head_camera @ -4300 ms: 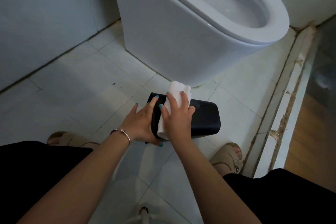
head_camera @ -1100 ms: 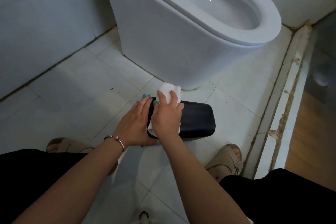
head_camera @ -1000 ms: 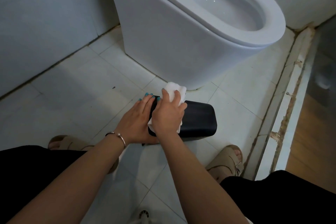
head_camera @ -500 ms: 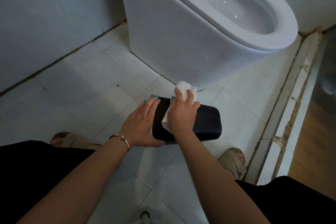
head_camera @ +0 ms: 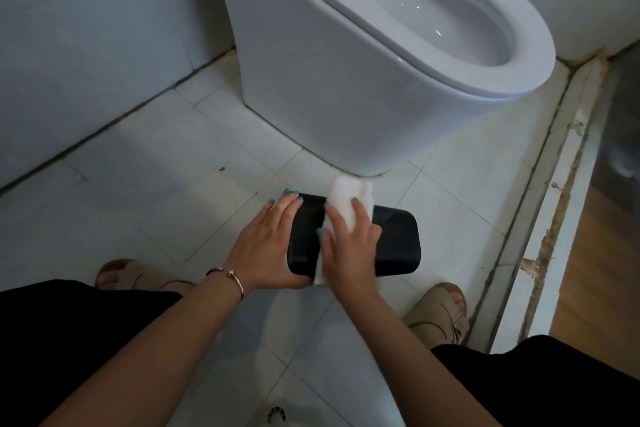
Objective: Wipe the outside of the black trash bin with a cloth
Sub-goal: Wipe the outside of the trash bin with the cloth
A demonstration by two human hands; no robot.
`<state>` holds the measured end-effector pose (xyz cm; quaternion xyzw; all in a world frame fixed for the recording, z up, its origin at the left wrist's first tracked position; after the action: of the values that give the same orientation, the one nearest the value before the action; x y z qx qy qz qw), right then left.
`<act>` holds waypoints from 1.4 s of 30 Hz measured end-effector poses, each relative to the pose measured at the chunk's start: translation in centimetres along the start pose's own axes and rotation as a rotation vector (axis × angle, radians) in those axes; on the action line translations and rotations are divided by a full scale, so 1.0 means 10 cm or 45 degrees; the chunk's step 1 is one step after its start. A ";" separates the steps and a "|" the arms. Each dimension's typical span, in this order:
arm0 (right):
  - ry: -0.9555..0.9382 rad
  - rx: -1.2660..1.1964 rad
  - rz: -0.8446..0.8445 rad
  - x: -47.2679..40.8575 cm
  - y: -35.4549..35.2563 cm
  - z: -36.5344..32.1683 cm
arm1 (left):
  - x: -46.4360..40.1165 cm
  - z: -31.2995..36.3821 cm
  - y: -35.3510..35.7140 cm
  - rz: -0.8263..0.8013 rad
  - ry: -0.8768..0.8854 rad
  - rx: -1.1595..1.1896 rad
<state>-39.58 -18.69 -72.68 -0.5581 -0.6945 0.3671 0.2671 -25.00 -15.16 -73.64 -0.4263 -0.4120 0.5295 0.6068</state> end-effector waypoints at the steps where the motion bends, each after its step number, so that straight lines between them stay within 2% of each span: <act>1: -0.100 -0.028 -0.043 0.03 0.01 -0.04 | 0.01 0.00 0.01 -0.008 -0.002 0.002; 4: -0.264 -0.060 -0.159 -0.05 -0.16 0.14 | -0.01 -0.01 -0.01 0.007 0.022 -0.023; 6: -0.247 0.000 -0.117 -0.12 -0.36 0.49 | -0.04 -0.02 -0.04 0.015 0.031 -0.044; 10: 0.112 -0.047 0.025 -0.13 -0.61 0.96 | -0.06 0.00 -0.03 0.000 0.033 -0.022; 13: 0.227 -0.084 0.060 -0.09 -0.49 0.77 | -0.05 -0.01 -0.01 -0.013 0.026 -0.010; 15: 0.142 -0.131 0.015 -0.06 -0.34 0.54 | -0.04 -0.02 0.00 -0.015 0.025 -0.010; 17: -0.050 -0.203 -0.075 -0.01 -0.25 0.38 | -0.03 -0.02 -0.01 -0.003 0.023 -0.010; 21: -0.258 -0.241 -0.210 -0.07 -0.38 0.54 | -0.07 -0.03 -0.02 -0.004 0.042 -0.042; 27: -0.219 0.097 -0.256 -0.14 -0.63 0.79 | -0.08 -0.01 -0.02 -0.015 0.035 -0.023; 31: -0.064 0.138 -0.079 -0.25 -0.61 0.59 | -0.06 -0.01 -0.04 -0.005 0.038 -0.025; 34: -0.153 0.219 -0.068 -0.25 -0.47 0.51 | -0.06 0.00 -0.04 -0.019 0.036 -0.031; 39: -0.112 0.294 0.012 -0.24 -0.46 0.48 | -0.12 -0.02 -0.04 -0.028 0.036 -0.032; 42: -0.239 0.271 -0.009 -0.14 -0.36 0.40 | -0.12 -0.05 -0.01 -0.039 0.023 -0.005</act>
<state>-44.42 -21.30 -72.06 -0.4875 -0.6754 0.4884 0.2600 -24.64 -16.37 -73.75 -0.4262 -0.4139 0.5154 0.6176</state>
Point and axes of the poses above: each hand's wrist, its own x-axis away from the middle knuckle, its own y-axis out of the palm, z = x × y, the point moved 5 cm from there along -x, towards the middle knuckle, and after that the axes turned 10 degrees about -x, right-handed, at the moved point
